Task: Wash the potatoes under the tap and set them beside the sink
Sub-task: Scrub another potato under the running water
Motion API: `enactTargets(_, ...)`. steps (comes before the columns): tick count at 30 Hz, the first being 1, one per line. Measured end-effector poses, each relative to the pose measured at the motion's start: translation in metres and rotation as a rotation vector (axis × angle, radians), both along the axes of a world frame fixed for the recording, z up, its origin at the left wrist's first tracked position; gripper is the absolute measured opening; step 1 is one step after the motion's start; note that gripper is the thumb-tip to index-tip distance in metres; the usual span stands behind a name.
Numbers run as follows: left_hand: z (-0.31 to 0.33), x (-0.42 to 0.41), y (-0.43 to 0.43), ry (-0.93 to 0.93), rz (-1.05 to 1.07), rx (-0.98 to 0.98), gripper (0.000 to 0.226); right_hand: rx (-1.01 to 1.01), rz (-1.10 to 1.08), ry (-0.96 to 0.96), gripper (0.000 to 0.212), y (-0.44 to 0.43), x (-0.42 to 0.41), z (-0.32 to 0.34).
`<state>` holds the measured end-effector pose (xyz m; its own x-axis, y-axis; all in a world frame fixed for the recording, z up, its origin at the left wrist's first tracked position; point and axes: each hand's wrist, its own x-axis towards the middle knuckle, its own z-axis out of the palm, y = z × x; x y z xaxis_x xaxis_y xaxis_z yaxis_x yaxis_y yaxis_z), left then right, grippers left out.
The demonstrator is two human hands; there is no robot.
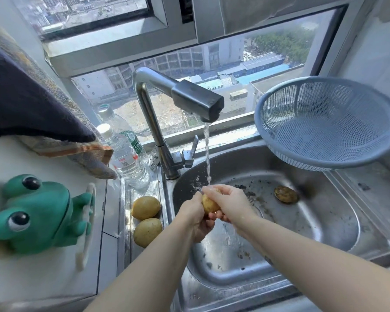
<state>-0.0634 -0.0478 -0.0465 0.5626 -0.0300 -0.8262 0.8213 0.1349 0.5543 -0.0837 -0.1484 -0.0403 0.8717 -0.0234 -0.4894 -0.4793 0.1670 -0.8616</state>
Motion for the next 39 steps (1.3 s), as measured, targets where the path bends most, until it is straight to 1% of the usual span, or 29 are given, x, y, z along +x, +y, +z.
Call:
enactTargets(2, 0.003, 0.001, 0.002, 0.0, -0.024, -0.01, 0.048, -0.043, 0.061, -0.066, 0.027, -0.004, -0.001, 0.001)
enactTargets(5, 0.012, 0.004, 0.005, 0.017, -0.037, -0.042, 0.06, -0.129, 0.218, -0.149, 0.04, -0.012, 0.001, 0.005)
enactTargets(7, 0.017, 0.004, 0.007, 0.043, -0.038, -0.073, 0.061, -0.18, 0.318, -0.192, 0.048, -0.018, 0.002, 0.006)
enactTargets(9, 0.021, 0.003, 0.007, 0.049, -0.042, -0.093, 0.059, -0.2, 0.363, -0.208, 0.051, -0.02, 0.003, 0.007)
enactTargets(11, 0.024, 0.002, 0.005, 0.014, -0.036, -0.107, 0.052, -0.225, 0.314, -0.222, 0.04, -0.019, 0.004, 0.006)
enactTargets(13, 0.026, -0.001, 0.0, -0.044, -0.046, -0.12, 0.04, -0.262, 0.175, -0.238, 0.022, -0.014, 0.004, 0.004)
enactTargets(14, 0.028, -0.003, -0.003, -0.076, -0.063, -0.126, 0.033, -0.283, 0.093, -0.233, 0.017, -0.012, 0.004, 0.003)
enactTargets(16, 0.03, -0.008, -0.01, -0.137, -0.105, -0.139, 0.024, -0.304, -0.037, -0.175, 0.022, -0.007, 0.006, 0.001)
enactTargets(17, 0.03, -0.011, -0.013, -0.161, -0.117, -0.141, 0.024, -0.297, -0.067, -0.132, 0.026, -0.005, 0.007, 0.0)
enactTargets(19, 0.03, -0.014, -0.014, -0.177, -0.099, -0.131, 0.028, -0.274, -0.08, -0.063, 0.033, 0.0, 0.009, -0.002)
enactTargets(22, 0.03, -0.015, -0.011, -0.142, -0.054, -0.111, 0.025, -0.186, -0.103, -0.001, 0.04, 0.0, 0.011, -0.002)
enactTargets(25, 0.03, -0.012, -0.004, -0.063, 0.021, -0.126, 0.024, -0.088, -0.053, 0.064, 0.035, -0.001, 0.009, -0.005)
enactTargets(27, 0.03, -0.01, 0.0, -0.025, 0.061, -0.165, 0.029, 0.037, 0.001, 0.073, 0.025, 0.001, 0.005, -0.007)
enactTargets(28, 0.03, -0.01, 0.002, -0.017, 0.068, -0.185, 0.033, 0.062, 0.043, 0.056, 0.022, 0.003, 0.003, -0.008)
enactTargets(30, 0.027, -0.011, 0.002, -0.035, 0.063, -0.199, 0.037, 0.01, 0.092, -0.004, 0.019, 0.007, 0.0, -0.006)
enactTargets(32, 0.025, -0.013, -0.002, -0.083, 0.055, -0.181, 0.036, -0.086, 0.049, -0.04, 0.021, 0.01, 0.0, -0.004)
enactTargets(34, 0.024, -0.015, -0.006, -0.137, 0.033, -0.153, 0.035, -0.148, -0.032, -0.032, 0.022, 0.012, 0.004, -0.003)
enactTargets(37, 0.026, -0.018, -0.009, -0.157, 0.009, -0.125, 0.033, -0.15, -0.161, 0.042, 0.035, 0.013, 0.012, -0.003)
enactTargets(39, 0.029, -0.016, -0.005, -0.126, 0.047, -0.144, 0.029, -0.078, -0.142, 0.098, 0.038, 0.008, 0.014, -0.003)
